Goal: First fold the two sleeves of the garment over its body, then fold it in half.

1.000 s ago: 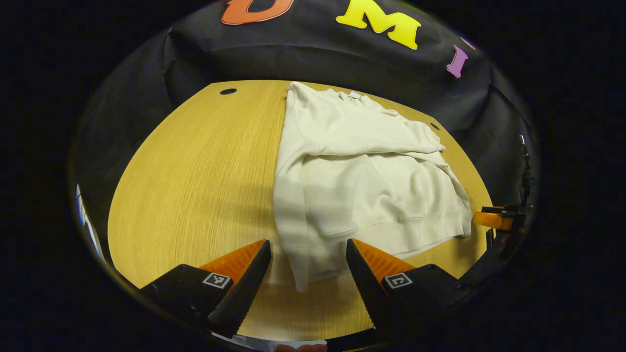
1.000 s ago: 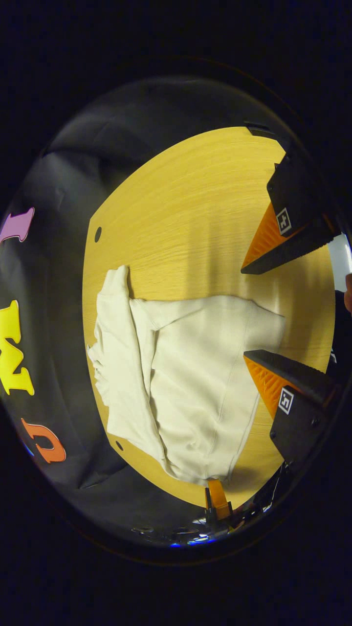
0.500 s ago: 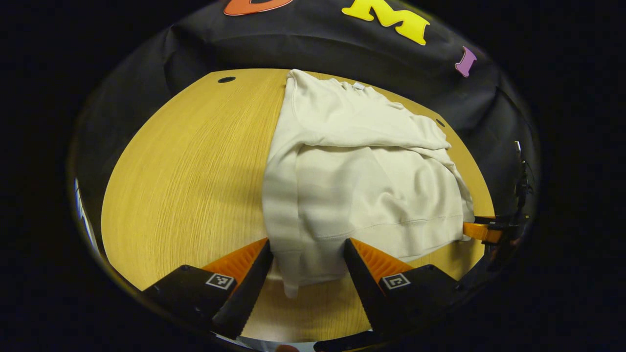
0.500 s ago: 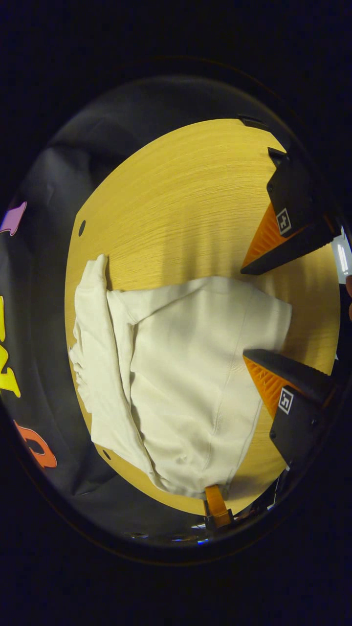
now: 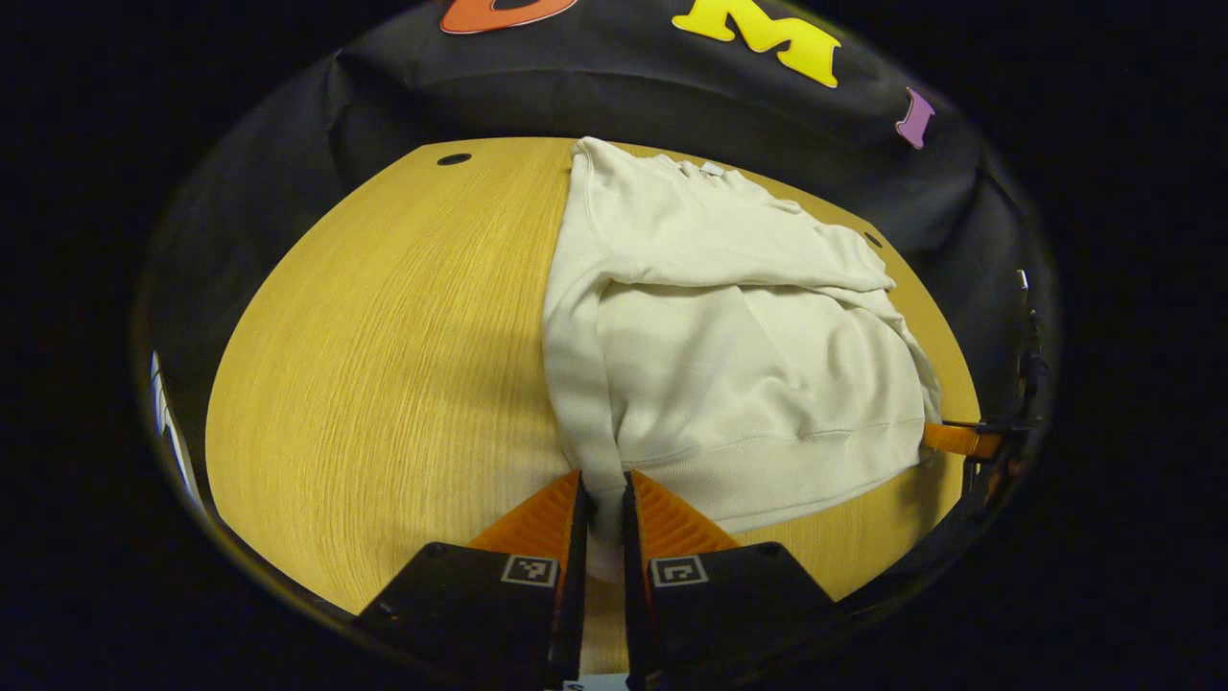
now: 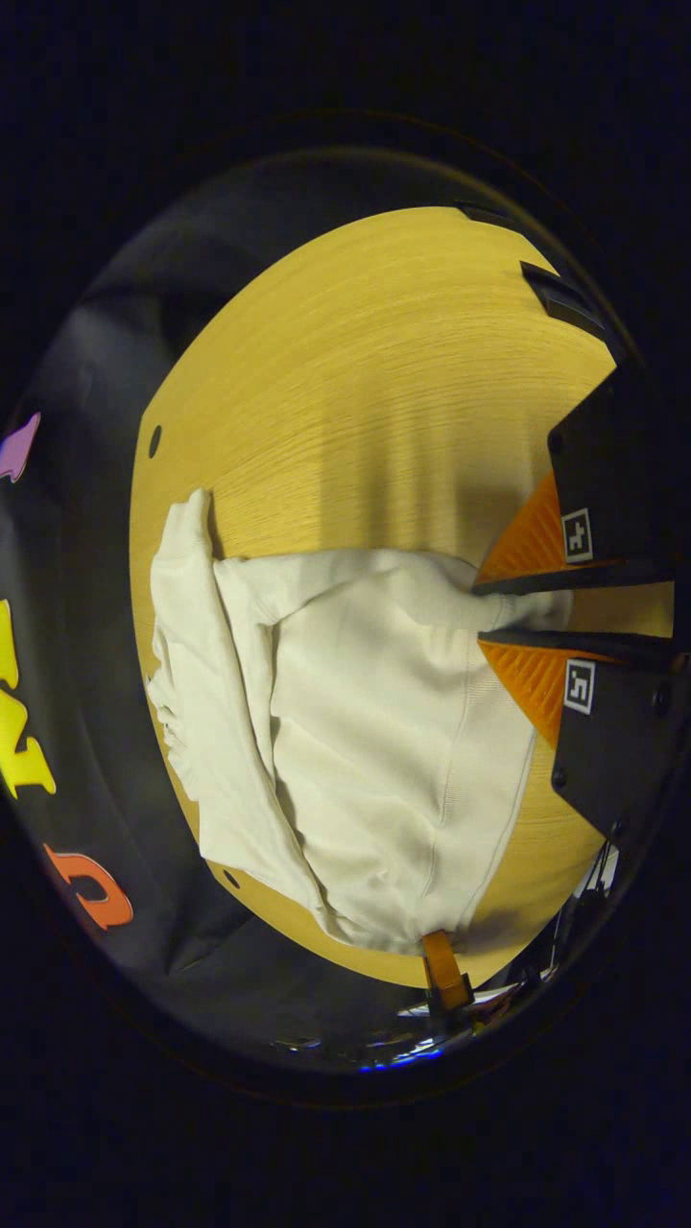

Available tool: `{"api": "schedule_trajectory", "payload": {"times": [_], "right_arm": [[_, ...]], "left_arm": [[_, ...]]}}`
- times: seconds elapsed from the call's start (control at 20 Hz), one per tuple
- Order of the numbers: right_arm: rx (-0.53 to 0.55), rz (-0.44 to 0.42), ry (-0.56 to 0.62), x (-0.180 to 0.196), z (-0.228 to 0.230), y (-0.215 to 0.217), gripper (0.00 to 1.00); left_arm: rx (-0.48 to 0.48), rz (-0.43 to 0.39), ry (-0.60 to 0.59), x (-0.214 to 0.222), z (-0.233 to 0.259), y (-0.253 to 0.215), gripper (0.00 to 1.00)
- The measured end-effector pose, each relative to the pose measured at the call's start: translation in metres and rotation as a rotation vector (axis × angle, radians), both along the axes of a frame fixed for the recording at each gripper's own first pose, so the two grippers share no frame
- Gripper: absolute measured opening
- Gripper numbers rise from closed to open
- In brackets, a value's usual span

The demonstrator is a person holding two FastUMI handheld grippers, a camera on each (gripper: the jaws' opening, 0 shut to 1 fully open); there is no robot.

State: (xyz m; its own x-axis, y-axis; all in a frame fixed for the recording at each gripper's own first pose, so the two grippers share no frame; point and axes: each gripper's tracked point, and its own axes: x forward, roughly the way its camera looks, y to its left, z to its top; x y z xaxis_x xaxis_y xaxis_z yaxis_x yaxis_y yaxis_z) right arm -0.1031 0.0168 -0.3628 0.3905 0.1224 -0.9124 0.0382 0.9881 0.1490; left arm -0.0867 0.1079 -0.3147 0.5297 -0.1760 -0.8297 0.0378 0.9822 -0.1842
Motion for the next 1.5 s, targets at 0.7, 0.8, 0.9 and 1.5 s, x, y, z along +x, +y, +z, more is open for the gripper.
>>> {"api": "schedule_trajectory", "payload": {"times": [0.7,0.8,0.9,1.5], "right_arm": [[0.265,-0.114,-0.035,0.023,0.048,0.005,0.12],[0.31,-0.133,-0.074,0.036,0.073,0.004,0.1],[0.348,-0.162,-0.116,0.055,0.098,0.0,0.1],[0.382,-0.103,-0.367,0.203,0.222,0.004,0.09]], "left_arm": [[-0.13,-0.038,-0.083,0.012,0.066,-0.011,0.08],[-0.134,-0.038,-0.112,0.021,0.079,-0.012,0.07],[-0.145,-0.037,-0.145,0.032,0.093,-0.014,0.07],[-0.176,-0.009,-0.367,0.158,0.205,-0.015,0.07]]}}
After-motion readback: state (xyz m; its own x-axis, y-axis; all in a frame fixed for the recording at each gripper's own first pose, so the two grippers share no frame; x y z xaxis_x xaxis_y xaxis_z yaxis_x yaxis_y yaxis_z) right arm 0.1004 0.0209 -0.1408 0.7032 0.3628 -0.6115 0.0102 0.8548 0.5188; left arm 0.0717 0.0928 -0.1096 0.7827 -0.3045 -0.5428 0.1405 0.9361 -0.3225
